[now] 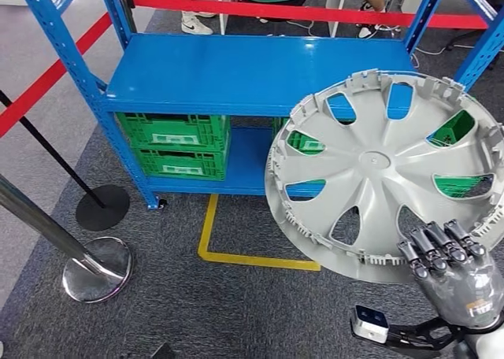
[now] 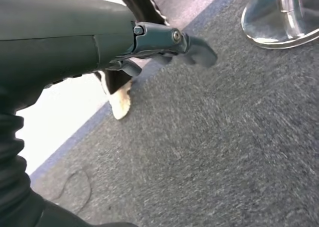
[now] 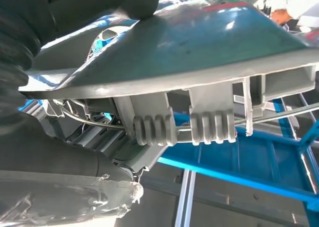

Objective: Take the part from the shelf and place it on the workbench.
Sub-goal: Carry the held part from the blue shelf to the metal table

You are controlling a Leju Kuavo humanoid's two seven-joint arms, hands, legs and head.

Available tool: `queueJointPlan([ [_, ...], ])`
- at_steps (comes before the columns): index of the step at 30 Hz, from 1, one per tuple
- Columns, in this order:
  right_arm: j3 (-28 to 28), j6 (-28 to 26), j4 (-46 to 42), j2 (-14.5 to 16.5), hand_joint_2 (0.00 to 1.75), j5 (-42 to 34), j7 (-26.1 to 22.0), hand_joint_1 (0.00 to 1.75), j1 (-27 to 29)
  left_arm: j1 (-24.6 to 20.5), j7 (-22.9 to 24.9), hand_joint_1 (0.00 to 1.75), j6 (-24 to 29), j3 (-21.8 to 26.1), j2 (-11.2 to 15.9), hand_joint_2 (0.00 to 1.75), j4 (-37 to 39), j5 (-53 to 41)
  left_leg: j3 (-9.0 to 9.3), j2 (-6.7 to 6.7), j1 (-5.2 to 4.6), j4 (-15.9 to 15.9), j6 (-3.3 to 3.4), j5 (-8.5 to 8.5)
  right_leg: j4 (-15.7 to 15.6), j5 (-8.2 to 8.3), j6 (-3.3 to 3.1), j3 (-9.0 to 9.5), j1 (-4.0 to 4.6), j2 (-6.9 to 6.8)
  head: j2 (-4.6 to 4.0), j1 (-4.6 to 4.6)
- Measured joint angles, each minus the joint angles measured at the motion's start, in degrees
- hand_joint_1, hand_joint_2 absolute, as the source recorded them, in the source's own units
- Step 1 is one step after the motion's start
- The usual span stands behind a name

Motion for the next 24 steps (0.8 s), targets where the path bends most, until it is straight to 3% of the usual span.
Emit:
queueJointPlan([
  [1,0.2,0.0,0.1,-0.1,1.75,0.0,0.4,1.75,0.0,0.1,0.0,0.0,-0.1,0.0,0.1,1.75,0.0,0.0,-0.62,0.07,-0.1,0.1,0.52,0.52,0.1,-0.2,0.27,-0.47,-0.2,0.02,0.0,-0.06],
  [2,0.5,0.0,0.2,-0.2,1.75,0.0,0.8,1.75,0.0,0.2,0.0,0.0,-0.1,0.0,0.2,1.75,0.0,0.0,-1.22,0.18,-0.13,0.0,1.08,1.13,1.0,-1.51,0.51,-1.1,-0.34,0.05,0.0,-0.02],
  [3,0.9,0.0,0.4,-0.3,1.75,0.0,1.3,1.75,-0.1,0.3,0.0,0.0,-0.2,0.1,0.3,1.75,0.0,0.0,-1.86,0.29,-0.1,0.0,1.52,1.79,3.1,-3.95,0.67,-1.9,-0.4,0.07,0.0,0.01],
  [5,1.8,0.0,1.0,-0.7,1.75,0.0,2.3,1.75,-0.5,0.3,0.0,0.0,-0.3,0.1,0.4,1.75,0.0,0.0,-3.37,0.38,-0.27,0.0,2.04,3.13,10.2,-9.79,0.91,-3.62,-0.39,0.09,0.0,0.25],
  [6,2.3,0.0,1.3,-0.9,1.75,0.0,2.9,1.75,-0.7,0.3,0.0,0.0,-0.4,0.1,0.5,1.75,0.0,0.0,-4.22,0.38,-0.38,0.1,2.12,3.82,13.8,-11.39,0.97,-4.09,-0.38,0.09,0.0,0.29],
  [7,2.9,0.0,1.6,-1.2,1.75,0.0,3.7,1.75,-1.0,0.2,0.0,0.0,-0.4,0.1,0.5,1.75,0.0,0.0,-5.11,0.38,-0.48,0.1,2.13,4.5,16.2,-11.43,0.98,-3.97,-0.36,0.09,0.0,0.32],
  [8,3.5,0.0,2.0,-1.6,1.75,-0.2,4.6,1.75,-1.2,0.2,0.0,0.0,-0.5,0.1,0.6,1.75,0.0,0.0,-6.05,0.38,-0.56,0.3,2.08,5.17,16.8,-10.21,0.94,-3.04,-0.34,0.1,0.0,0.31],
  [9,4.3,0.0,2.4,-2.2,1.75,-0.5,5.6,1.75,-1.4,0.2,0.0,0.0,-0.6,0.1,0.6,1.75,0.0,0.0,-7.01,0.38,-0.59,0.4,1.98,5.8,15.4,-8.37,0.89,-1.12,-0.33,0.1,0.0,0.31],
  [10,5.0,0.0,2.8,-2.9,1.75,-1.0,6.6,1.75,-1.7,0.2,0.0,0.0,-0.6,0.1,0.6,1.75,0.0,0.0,-7.92,0.36,-0.6,0.6,1.82,6.42,12.2,-7.04,0.86,1.75,-0.33,0.1,0.0,0.32],
  [12,6.3,0.1,3.4,-4.5,1.75,-2.3,8.0,1.75,-2.4,0.2,0.0,0.0,-0.7,0.2,0.7,1.75,0.0,0.0,-9.24,0.3,-0.75,1.1,1.38,7.5,3.4,-7.64,0.7,8.28,-0.22,0.16,0.0,0.3],
  [13,6.9,0.2,3.7,-5.2,1.75,-3.1,8.4,1.75,-2.7,0.2,0.0,0.0,-0.8,0.2,0.7,1.75,0.0,0.0,-9.55,0.29,-0.81,1.2,1.13,8.06,0.3,-8.57,0.55,10.11,-0.13,0.23,0.0,0.3],
  [14,7.5,0.3,3.9,-5.7,1.75,-3.9,8.6,1.75,-3.0,0.2,0.0,0.0,-0.8,0.2,0.8,1.75,0.0,0.1,-9.76,0.28,-0.82,1.2,0.85,8.63,-1.2,-9.17,0.32,10.82,0.04,0.3,0.01,0.31],
  [16,8.6,0.7,4.3,-6.6,1.75,-5.3,9.0,1.75,-3.7,0.3,0.0,0.0,-1.0,0.2,1.0,1.75,0.0,0.1,-10.26,0.24,-0.75,1.3,0.17,9.17,-1.2,-8.48,-0.51,9.53,0.08,0.31,0.01,0.36],
  [17,9.1,0.9,4.5,-6.9,1.75,-5.7,9.0,1.75,-4.1,0.4,0.0,0.0,-1.0,0.2,1.0,1.75,0.0,0.2,-10.76,0.22,-0.67,2.0,-0.21,8.06,-1.1,-7.9,-1.05,8.99,0.04,0.26,0.01,0.28],
  [19,10.0,1.0,5.0,-7.2,1.75,-6.2,9.1,1.75,-4.6,0.4,0.0,0.0,-1.1,0.2,1.1,1.75,0.0,0.3,-12.26,0.21,-0.46,6.4,-0.89,2.73,-1.2,-6.41,-1.87,7.57,-0.03,0.12,0.0,0.02],
  [21,10.6,1.0,5.5,-7.3,1.75,-6.3,9.1,1.75,-4.9,0.4,0.0,0.0,-1.1,0.2,1.2,1.75,0.0,0.4,-13.83,0.22,-0.3,13.8,-1.29,-2.41,-1.0,-4.88,-2.14,5.78,0.09,0.08,0.0,-0.11],
  [22,10.9,1.0,5.7,-7.3,1.75,-6.3,9.1,1.75,-5.1,0.4,0.0,0.0,-1.1,0.2,1.2,1.75,0.0,0.4,-14.06,0.22,-0.27,16.7,-1.34,-3.07,-0.9,-4.18,-2.18,4.79,0.17,0.05,0.0,-0.09],
  [23,11.2,1.0,6.0,-7.3,1.75,-6.4,9.2,1.75,-5.3,0.4,0.0,0.0,-1.1,0.2,1.2,1.75,0.0,0.5,-13.57,0.23,-0.26,18.0,-1.3,-2.37,-0.7,-3.54,-2.15,3.79,0.25,0.03,0.0,-0.1],
  [24,11.5,1.0,6.2,-7.3,1.75,-6.4,9.2,1.75,-5.6,0.4,0.0,0.0,-1.1,0.2,1.2,1.75,0.0,0.6,-12.21,0.23,-0.27,17.3,-1.16,-0.8,-0.6,-2.93,-2.07,2.84,0.34,0.02,0.0,-0.1],
])
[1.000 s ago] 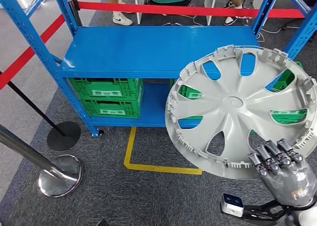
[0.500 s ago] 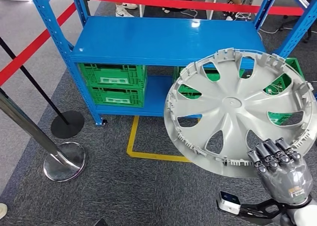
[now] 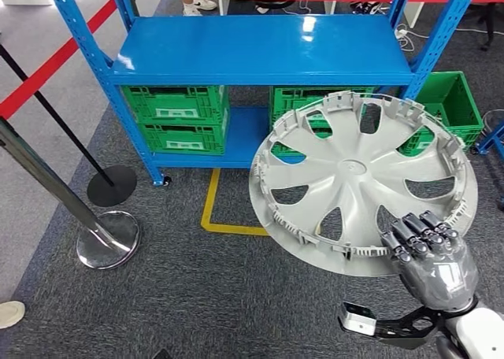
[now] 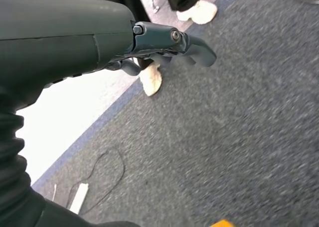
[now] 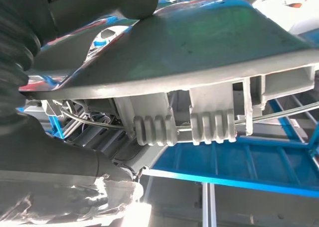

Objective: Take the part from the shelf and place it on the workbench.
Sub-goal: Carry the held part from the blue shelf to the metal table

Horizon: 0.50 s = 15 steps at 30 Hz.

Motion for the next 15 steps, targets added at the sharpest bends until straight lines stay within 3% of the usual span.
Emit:
queueJointPlan([
  [2,0.4,0.0,0.4,0.0,1.75,0.0,0.0,1.75,-0.5,-0.1,0.0,0.0,-0.1,0.0,0.1,1.75,0.0,0.3,5.51,-0.01,-0.08,-6.5,0.54,2.31,0.3,1.21,0.27,-1.64,0.19,0.05,0.0,0.0],
  [4,0.8,-0.1,0.6,0.0,1.75,0.0,0.0,1.75,-1.0,-0.2,-0.1,0.0,-0.2,0.1,0.1,1.75,0.0,0.5,10.94,-0.06,-0.33,-14.6,1.19,1.76,0.3,2.5,0.64,-2.69,0.29,0.03,0.0,0.07],
  [5,1.0,-0.1,0.7,0.0,1.75,0.0,0.0,1.75,-1.2,-0.3,-0.1,0.0,-0.2,0.1,0.2,1.75,0.0,0.6,12.22,-0.1,-0.54,-17.0,1.44,1.34,0.2,3.18,0.89,-3.01,0.22,-0.01,0.0,0.05],
  [7,1.3,-0.1,1.0,0.0,1.75,0.0,0.0,1.75,-1.5,-0.2,-0.1,0.0,-0.2,0.1,0.2,1.75,0.0,0.6,11.72,-0.06,-0.77,-18.0,2.03,2.11,0.0,4.14,1.49,-3.52,-0.11,-0.03,0.0,0.05],
  [8,1.5,-0.1,1.1,-0.1,1.75,0.0,0.0,1.75,-1.6,-0.1,-0.1,0.0,-0.2,0.1,0.3,1.75,0.0,0.6,11.24,0.03,-0.77,-18.1,2.45,2.7,0.4,3.37,1.8,-4.06,-0.23,0.0,0.0,0.08],
  [10,1.9,-0.1,1.4,-0.1,1.75,0.0,0.0,1.75,-1.6,0.0,-0.1,0.0,-0.2,0.3,0.4,1.75,0.0,0.7,10.09,0.22,-0.62,-18.3,3.21,4.0,4.6,-1.23,2.31,-5.65,-0.35,0.08,0.0,0.27],
  [12,2.3,-0.1,1.6,-0.1,1.75,0.3,0.0,1.75,-1.7,0.0,-0.1,0.0,-0.3,0.4,0.5,1.75,0.0,0.7,8.66,0.16,-0.63,-18.3,3.48,5.09,12.4,-6.37,2.7,-7.47,-0.37,0.09,0.0,0.43],
  [13,2.4,-0.1,1.7,-0.1,1.75,0.7,0.1,1.75,-1.8,0.0,-0.1,0.0,-0.4,0.4,0.5,1.75,0.0,0.7,7.87,0.04,-0.63,-18.3,3.42,5.64,15.7,-7.12,2.84,-7.92,-0.38,0.09,0.0,0.44],
  [14,2.6,-0.1,1.9,-0.1,1.75,1.2,0.3,1.75,-1.8,0.0,-0.1,0.0,-0.5,0.4,0.5,1.75,0.0,0.7,7.09,-0.16,-0.6,-18.3,3.28,6.19,17.5,-6.38,2.92,-7.68,-0.4,0.1,0.0,0.43],
  [15,2.7,-0.2,2.0,-0.1,1.75,1.9,0.6,1.75,-1.9,0.1,0.0,0.0,-0.6,0.4,0.5,1.75,0.0,0.7,6.33,-0.4,-0.55,-18.3,3.07,6.78,17.3,-4.62,2.98,-6.51,-0.43,0.15,0.0,0.43],
])
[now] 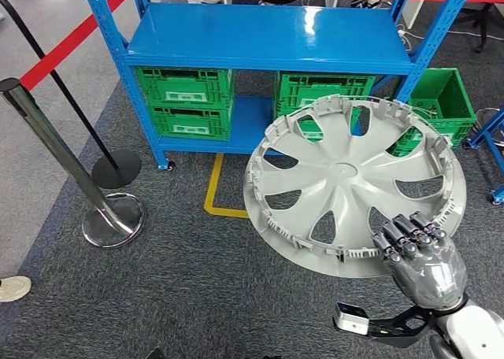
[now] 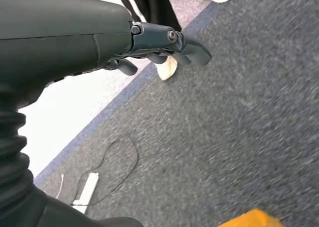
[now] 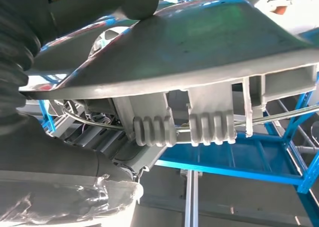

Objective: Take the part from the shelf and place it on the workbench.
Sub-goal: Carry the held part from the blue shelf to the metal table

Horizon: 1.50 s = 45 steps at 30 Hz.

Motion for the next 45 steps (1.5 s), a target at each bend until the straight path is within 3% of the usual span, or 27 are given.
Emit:
queueJointPlan([
  [2,0.2,-0.1,0.3,0.0,1.75,1.4,0.6,1.75,0.0,0.0,0.0,0.0,-0.1,0.1,0.0,1.75,0.0,0.0,-1.37,-0.66,0.15,0.2,-0.57,1.07,-6.0,2.75,0.12,5.1,-0.23,1.16,0.0,0.0],
  [4,0.2,-0.2,0.5,0.0,1.75,2.6,1.3,1.75,-0.1,-0.1,0.1,0.0,0.0,0.3,0.0,1.75,0.0,0.1,-2.48,-1.35,0.09,0.6,-1.12,2.0,-14.5,1.45,0.07,10.99,-0.51,3.06,0.0,-0.01],
  [6,0.3,-0.3,0.6,0.0,1.75,3.5,1.8,1.75,-0.1,-0.2,0.2,0.0,0.1,0.6,0.1,1.75,0.0,0.2,-3.39,-2.28,-0.04,0.9,-1.54,3.05,-18.1,-0.2,-0.19,13.09,-0.5,3.33,0.0,-0.02],
  [8,0.4,-0.3,0.8,0.1,1.75,3.7,2.0,1.75,-0.1,0.0,0.4,0.0,0.0,0.8,0.1,1.75,0.0,0.3,-4.27,-2.66,-0.03,1.6,-2.0,3.08,-17.8,-0.05,-0.74,12.55,-0.6,2.19,0.0,-0.06],
  [9,0.4,-0.3,0.9,0.1,1.75,3.5,2.1,1.75,-0.2,0.1,0.6,0.0,0.0,0.9,0.1,1.75,0.0,0.4,-5.02,-2.21,0.0,3.0,-2.35,1.92,-17.8,0.17,-1.14,12.34,-0.65,1.58,0.0,-0.17],
  [12,0.5,0.0,0.9,0.0,1.75,2.3,2.1,1.75,-0.5,0.1,1.2,0.0,-0.7,1.0,0.1,1.75,0.0,0.7,-9.39,-0.2,0.24,13.6,-3.22,-4.4,-17.7,0.75,-2.1,11.68,-0.37,-0.2,0.0,-0.45],
  [14,0.7,0.3,1.0,0.0,1.75,1.3,2.1,1.75,-0.9,0.1,1.5,0.0,-1.1,1.0,0.0,1.75,0.0,0.8,-10.9,0.09,0.34,18.6,-3.16,-5.93,-17.7,0.91,-2.31,11.39,-0.04,-1.39,0.0,-0.45],
  [15,0.8,0.4,1.0,0.0,1.75,1.0,2.0,1.75,-1.0,0.2,1.6,0.0,-1.2,1.0,0.0,1.75,0.0,0.9,-10.14,0.15,0.31,18.0,-2.91,-5.08,-17.7,0.94,-2.35,11.34,0.14,-1.95,0.0,-0.46],
  [16,1.0,0.5,1.0,-0.1,1.75,0.7,2.0,1.75,-1.2,0.2,1.7,0.0,-1.3,1.0,0.0,1.75,0.0,0.9,-8.34,0.37,0.18,15.4,-2.51,-3.48,-17.6,0.94,-2.37,11.36,0.33,-2.5,0.0,-0.45],
  [18,1.2,0.6,1.0,-0.2,1.75,0.4,2.0,1.75,-1.5,0.1,1.9,0.0,-1.4,1.0,0.0,1.75,0.0,1.0,-3.61,2.03,-0.53,7.6,-1.35,-0.63,-17.6,0.87,-2.33,11.39,0.71,-3.53,0.0,-0.44],
  [19,1.3,0.7,1.0,-0.2,1.75,0.3,2.0,1.75,-1.7,0.1,1.9,0.0,-1.4,1.0,0.0,1.75,0.0,1.0,-1.94,2.9,-0.9,4.6,-0.87,-0.02,-17.6,0.84,-2.25,11.36,0.89,-4.03,0.0,-0.4],
  [20,1.4,0.7,1.0,-0.2,1.75,0.2,1.9,1.75,-1.9,0.0,2.0,0.0,-1.5,1.0,0.0,1.75,0.0,1.0,-1.06,3.42,-1.18,2.8,-0.53,0.03,-17.6,0.81,-2.16,11.29,1.03,-4.54,0.0,-0.4],
  [22,1.6,0.8,1.0,-0.2,1.75,0.1,1.8,1.75,-2.3,0.0,2.0,0.0,-1.6,1.0,0.0,1.75,0.0,1.1,-0.96,2.79,-1.18,1.8,-0.23,-0.16,-17.5,0.67,-1.89,11.18,1.18,-5.53,0.0,-0.38],
  [23,1.7,0.9,1.0,-0.3,1.75,-0.1,1.6,1.75,-2.5,0.0,2.0,0.0,-1.6,1.0,-0.1,1.75,0.0,1.1,-0.98,2.21,-1.02,1.5,-0.08,-0.12,-17.2,0.26,-1.71,10.96,1.15,-5.2,0.0,-0.37],
  [25,2.0,1.2,1.1,-0.5,1.75,-0.4,1.4,1.75,-2.9,0.0,2.0,0.0,-1.8,1.1,0.0,1.75,0.0,1.2,-0.98,1.13,-0.67,1.1,0.25,0.12,-13.7,-2.05,-1.37,9.34,0.99,-2.86,0.0,-0.21],
  [27,2.2,1.3,1.3,-0.6,1.75,-0.7,1.3,1.75,-3.0,-0.1,2.0,0.0,-1.9,1.1,0.0,1.75,0.0,1.3,-1.1,0.0,-0.58,1.2,0.5,0.3,-5.8,-5.54,-1.15,5.71,0.85,-0.5,0.0,-0.02],
  [29,2.5,1.3,1.5,-0.6,1.75,-0.7,1.2,1.75,-3.1,-0.1,2.0,0.0,-2.0,1.2,-0.1,1.75,0.0,1.3,-1.16,-1.33,-0.55,1.3,0.58,0.41,-0.1,-6.78,-0.87,2.68,0.78,-0.05,0.0,0.04],
  [30,2.6,1.3,1.5,-0.6,1.75,-0.7,1.2,1.75,-3.1,0.0,2.0,0.0,-2.0,1.2,-0.1,1.75,0.0,1.3,-1.16,-2.05,-0.5,1.4,0.55,0.44,-0.3,-5.76,-0.73,2.55,0.67,0.0,0.0,0.05],
  [31,2.7,1.4,1.6,-0.6,1.75,-0.7,1.2,1.75,-3.1,0.0,2.0,0.0,-2.1,1.2,-0.1,1.75,0.0,1.3,-1.15,-2.78,-0.43,1.5,0.51,0.46,-3.0,-3.75,-0.59,3.59,0.48,0.21,0.0,0.05],
  [33,2.7,1.4,1.6,-0.6,1.75,-0.7,1.2,1.75,-3.2,-0.1,2.0,0.0,-2.1,1.3,-0.1,1.75,0.0,1.4,-1.39,-4.23,-0.33,2.1,0.18,0.46,-10.9,0.13,-0.17,7.06,-0.18,2.49,0.0,0.07],
  [34,2.8,1.4,1.7,-0.7,1.75,-0.7,1.2,1.75,-3.3,-0.2,2.0,0.0,-2.1,1.3,0.0,1.75,0.0,1.4,-1.78,-4.9,-0.32,2.4,-0.05,0.55,-13.8,0.98,-0.12,8.42,-0.46,3.87,0.0,0.04],
  [36,2.8,1.4,1.7,-0.7,1.75,-0.8,1.1,1.75,-3.5,-0.2,2.0,0.0,-2.1,1.3,0.0,1.75,0.0,1.4,-2.84,-6.21,-0.22,2.9,-0.73,1.02,-15.5,0.94,-0.45,9.15,-0.6,5.3,0.0,0.02],
  [38,2.9,1.4,1.8,-0.7,1.75,-0.8,1.1,1.75,-3.6,0.1,2.0,0.0,-2.1,1.4,0.0,1.75,0.0,1.4,-3.63,-6.78,-0.13,3.1,-1.37,1.31,-15.5,1.21,-1.17,8.96,-0.58,3.97,0.0,-0.03],
  [40,2.9,1.4,1.8,-0.8,1.75,-0.8,1.2,1.75,-3.7,0.3,2.0,0.0,-2.1,1.5,0.0,1.75,0.0,1.4,-5.02,-4.32,-0.27,5.7,-2.07,-0.57,-15.6,1.53,-1.81,8.87,-0.69,2.45,0.0,-0.51],
  [42,2.9,1.5,1.7,-0.8,1.75,-0.8,1.2,1.75,-3.7,0.1,2.0,0.0,-2.1,1.6,0.0,1.75,0.0,1.4,-8.18,-1.05,-0.07,12.7,-2.74,-4.57,-15.7,1.65,-2.15,8.74,-0.57,0.78,0.0,-0.94],
  [44,2.9,1.5,1.8,-0.9,1.75,-0.8,1.2,1.75,-3.7,0.0,2.0,0.0,-2.1,1.7,-0.1,1.75,0.0,1.4,-10.92,-0.11,0.4,19.3,-3.11,-7.06,-15.7,1.68,-2.2,8.61,-0.46,-0.94,0.0,-0.94],
  [45,2.9,1.5,1.8,-0.9,1.75,-0.8,1.2,1.75,-3.7,0.0,2.0,0.0,-2.1,1.8,-0.2,1.75,0.0,1.4,-10.95,0.0,0.58,19.9,-3.2,-6.82,-15.7,1.68,-2.2,8.58,-0.45,-1.76,0.0,-0.95],
])
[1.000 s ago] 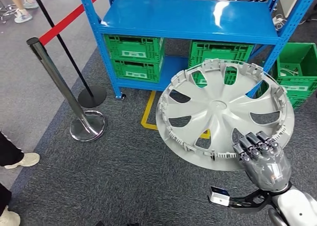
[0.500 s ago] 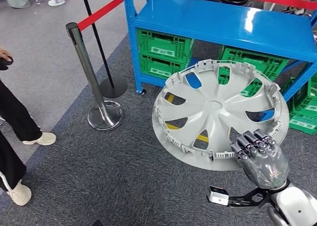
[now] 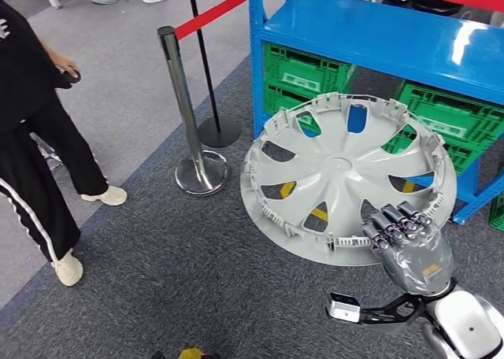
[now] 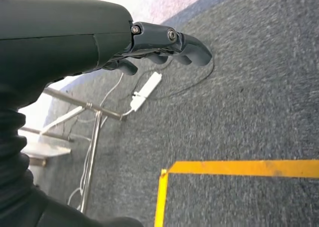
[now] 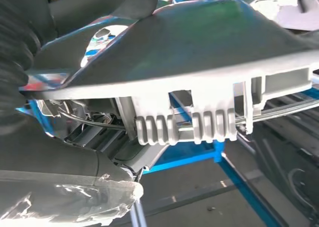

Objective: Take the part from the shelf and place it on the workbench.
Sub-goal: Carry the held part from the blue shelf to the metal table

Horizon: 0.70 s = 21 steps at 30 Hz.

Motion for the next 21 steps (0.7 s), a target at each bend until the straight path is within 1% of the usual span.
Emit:
queueJointPlan([
  [1,0.0,0.0,0.0,0.0,1.75,0.0,0.0,1.75,0.0,0.0,0.0,0.0,0.0,0.1,0.0,1.75,0.0,0.0,1.15,0.16,0.12,-1.7,0.0,1.23,0.0,0.0,0.01,0.02,0.0,-0.76,0.0,0.01],
  [2,0.0,0.0,0.0,0.0,1.75,0.0,0.0,1.75,-0.1,0.0,0.0,0.0,0.0,0.1,0.0,1.75,0.0,0.0,3.26,0.67,0.16,-5.2,0.07,3.01,0.0,-0.02,0.04,0.08,0.0,-1.47,0.0,-0.01],
  [3,0.0,0.0,0.0,0.0,1.75,0.0,0.0,1.75,-0.1,0.0,0.0,0.0,0.0,0.1,0.0,1.75,0.0,0.0,5.63,1.76,0.06,-9.2,0.16,4.55,0.0,-0.08,0.15,0.13,0.08,-2.12,0.0,-0.01],
  [4,0.0,0.0,0.0,0.0,1.75,0.0,0.0,1.75,-0.2,-0.1,0.0,0.0,0.0,0.2,0.0,1.75,0.0,0.0,7.57,2.73,-0.12,-12.8,0.36,5.5,0.1,-0.17,0.33,0.09,0.22,-2.69,0.0,-0.02],
  [5,0.0,0.0,0.0,0.0,1.75,0.0,0.0,1.75,-0.2,-0.2,0.0,0.0,0.0,0.2,-0.1,1.75,0.0,0.0,8.71,3.49,-0.31,-15.1,0.61,5.92,0.2,-0.2,0.59,0.02,0.36,-3.21,0.0,0.04],
  [6,0.0,0.0,0.0,-0.1,1.75,0.0,0.0,1.75,-0.3,-0.3,0.0,0.0,0.0,0.2,-0.1,1.75,0.0,0.0,9.01,3.75,-0.53,-16.1,0.86,5.87,0.2,-0.21,0.9,-0.04,0.47,-3.73,0.0,0.08],
  [8,0.0,0.2,0.0,-0.1,1.75,-0.1,0.0,1.75,-0.4,-0.2,0.1,0.0,0.0,0.2,-0.1,1.75,0.0,0.0,8.71,2.73,-0.67,-16.4,1.54,5.99,0.2,-0.32,1.51,-0.2,0.39,-4.66,0.0,0.19],
  [9,0.0,0.3,0.0,-0.1,1.75,-0.1,-0.1,1.75,-0.5,0.0,0.1,0.0,-0.1,0.3,-0.1,1.75,0.0,0.0,8.69,2.17,-0.65,-16.6,1.85,6.1,0.6,-0.79,1.75,-0.4,0.27,-4.24,0.0,0.25],
  [10,0.0,0.4,0.0,-0.1,1.75,-0.2,-0.1,1.75,-0.6,0.1,0.2,0.0,-0.1,0.3,-0.1,1.75,0.0,0.0,8.72,1.62,-0.58,-16.7,2.19,6.21,2.0,-1.78,1.91,-1.04,0.19,-3.16,0.0,0.35],
  [11,0.1,0.5,0.1,-0.2,1.75,-0.3,-0.1,1.75,-0.8,0.0,0.3,0.0,-0.3,0.3,0.0,1.75,0.0,-0.1,8.77,1.09,-0.5,-16.8,2.52,6.32,4.7,-3.3,1.98,-2.27,0.16,-1.6,0.0,0.5],
  [12,0.1,0.5,0.2,-0.2,1.75,-0.5,-0.1,1.75,-0.9,0.0,0.4,0.0,-0.4,0.3,-0.1,1.75,0.0,-0.1,8.74,0.52,-0.5,-16.8,2.76,6.37,8.5,-5.1,1.95,-3.92,0.19,0.02,0.0,0.67],
  [13,0.1,0.6,0.3,-0.2,1.75,-0.6,0.0,1.75,-0.9,-0.1,0.6,0.0,-0.6,0.4,-0.1,1.75,0.0,-0.1,8.72,-0.13,-0.54,-16.8,2.97,6.42,12.5,-6.71,1.89,-5.84,0.27,1.0,0.0,0.77],
  [14,0.1,0.7,0.4,-0.2,1.75,-0.7,0.0,1.75,-0.9,-0.1,0.7,0.0,-0.8,0.4,-0.1,1.75,0.0,-0.2,8.72,-0.85,-0.59,-16.8,3.08,6.47,15.6,-7.55,1.85,-7.44,0.34,1.47,0.0,0.84],
  [15,0.1,0.7,0.5,-0.2,1.75,-0.8,0.0,1.75,-0.9,-0.2,0.9,0.0,-1.0,0.4,-0.2,1.75,0.0,-0.2,8.72,-1.62,-0.63,-16.8,3.12,6.5,16.8,-7.36,1.8,-8.23,0.38,1.65,0.0,0.85],
  [16,0.1,0.8,0.7,-0.2,1.75,-0.9,0.0,1.75,-0.9,-0.1,1.0,0.0,-1.3,0.4,-0.2,1.75,0.0,-0.1,8.74,-2.38,-0.64,-16.7,3.13,6.53,15.7,-6.09,1.74,-7.93,0.38,1.75,0.0,0.84],
  [17,0.1,0.9,0.8,-0.2,1.75,-1.0,0.0,1.75,-0.9,-0.1,1.1,0.0,-1.7,0.4,-0.2,1.75,0.0,0.0,8.77,-3.16,-0.61,-16.7,3.1,6.56,12.5,-4.03,1.69,-6.62,0.32,2.14,0.0,0.85],
  [18,0.1,1.1,1.0,-0.2,1.75,-1.2,0.1,1.75,-0.9,-0.1,1.2,0.0,-2.2,0.5,-0.2,1.75,0.0,0.1,8.75,-3.91,-0.6,-16.6,3.01,6.59,8.6,-2.14,1.73,-4.82,0.11,3.44,0.0,0.85],
  [19,0.1,1.2,1.1,-0.2,1.75,-1.4,0.2,1.75,-0.9,-0.2,1.3,0.0,-2.8,0.5,-0.2,1.75,0.0,0.4,8.59,-4.67,-0.64,-16.4,2.85,6.64,4.8,-0.85,1.77,-3.02,-0.18,4.85,0.0,0.83],
  [20,0.1,1.4,1.2,-0.2,1.75,-1.7,0.4,1.75,-0.9,-0.2,1.5,0.0,-3.5,0.6,-0.2,1.75,0.0,0.6,8.31,-5.35,-0.65,-16.3,2.62,6.8,2.2,-0.15,1.76,-1.78,-0.4,6.05,0.0,0.8],
  [21,0.1,1.6,1.4,-0.2,1.75,-2.1,0.4,1.75,-0.9,-0.3,1.6,0.0,-4.1,0.6,-0.2,1.75,0.0,0.8,7.96,-6.02,-0.62,-16.2,2.32,7.02,1.1,-0.11,1.71,-1.24,-0.5,6.81,0.0,0.77],
])
